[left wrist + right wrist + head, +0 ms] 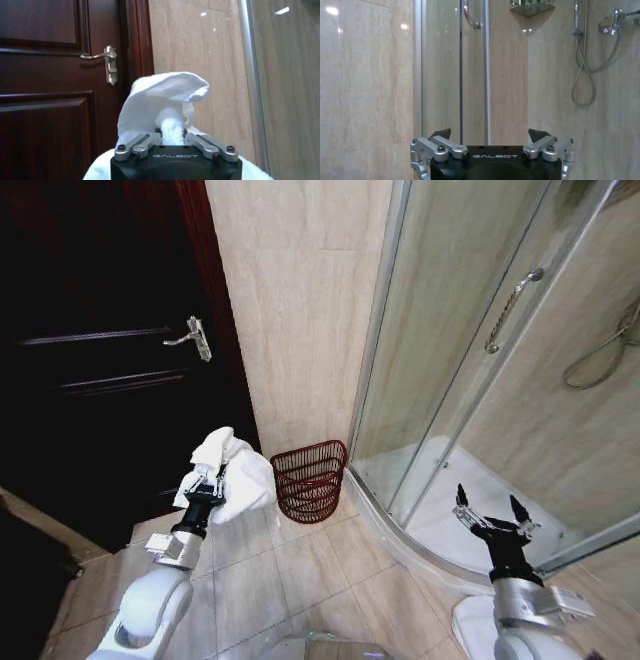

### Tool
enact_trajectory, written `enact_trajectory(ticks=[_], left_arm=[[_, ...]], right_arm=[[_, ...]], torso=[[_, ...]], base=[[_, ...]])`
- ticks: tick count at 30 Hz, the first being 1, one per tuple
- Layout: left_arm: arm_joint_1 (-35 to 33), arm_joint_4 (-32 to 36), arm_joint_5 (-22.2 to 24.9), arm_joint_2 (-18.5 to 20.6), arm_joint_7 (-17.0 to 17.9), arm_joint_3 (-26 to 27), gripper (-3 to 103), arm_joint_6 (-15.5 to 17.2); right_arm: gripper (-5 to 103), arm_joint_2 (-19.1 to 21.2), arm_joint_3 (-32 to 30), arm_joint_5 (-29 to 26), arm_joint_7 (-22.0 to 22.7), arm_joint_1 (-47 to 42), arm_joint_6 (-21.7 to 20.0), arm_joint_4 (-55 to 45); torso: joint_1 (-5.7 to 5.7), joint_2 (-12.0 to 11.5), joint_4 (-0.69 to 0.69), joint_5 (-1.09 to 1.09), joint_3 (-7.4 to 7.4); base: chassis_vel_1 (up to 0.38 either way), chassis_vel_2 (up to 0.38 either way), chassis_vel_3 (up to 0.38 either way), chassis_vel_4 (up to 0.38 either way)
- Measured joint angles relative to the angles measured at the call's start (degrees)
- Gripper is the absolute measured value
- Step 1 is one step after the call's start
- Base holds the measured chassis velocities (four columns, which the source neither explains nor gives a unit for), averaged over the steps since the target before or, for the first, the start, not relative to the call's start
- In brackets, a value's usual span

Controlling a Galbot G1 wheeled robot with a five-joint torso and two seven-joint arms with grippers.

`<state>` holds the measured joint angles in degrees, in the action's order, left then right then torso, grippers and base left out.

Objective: Discard the used towel into the hamper.

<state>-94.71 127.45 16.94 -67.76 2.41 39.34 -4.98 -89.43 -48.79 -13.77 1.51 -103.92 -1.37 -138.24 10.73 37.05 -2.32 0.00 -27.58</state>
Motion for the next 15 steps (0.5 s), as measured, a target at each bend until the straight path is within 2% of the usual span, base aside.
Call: enact_trajectory(ticks=[15], left_arm=[[0.0,-0.4,-0.2,-0.1,-0.3,0.0,10,-0.3]], right_arm=[[100,0.0,-0.1,0.0,-0.1,-0.2,0.2,0.3]], torso=[[-1.38,-3.4,0.0,0.0,2.04]], base=[[0.0,0.0,0.0,0.0]])
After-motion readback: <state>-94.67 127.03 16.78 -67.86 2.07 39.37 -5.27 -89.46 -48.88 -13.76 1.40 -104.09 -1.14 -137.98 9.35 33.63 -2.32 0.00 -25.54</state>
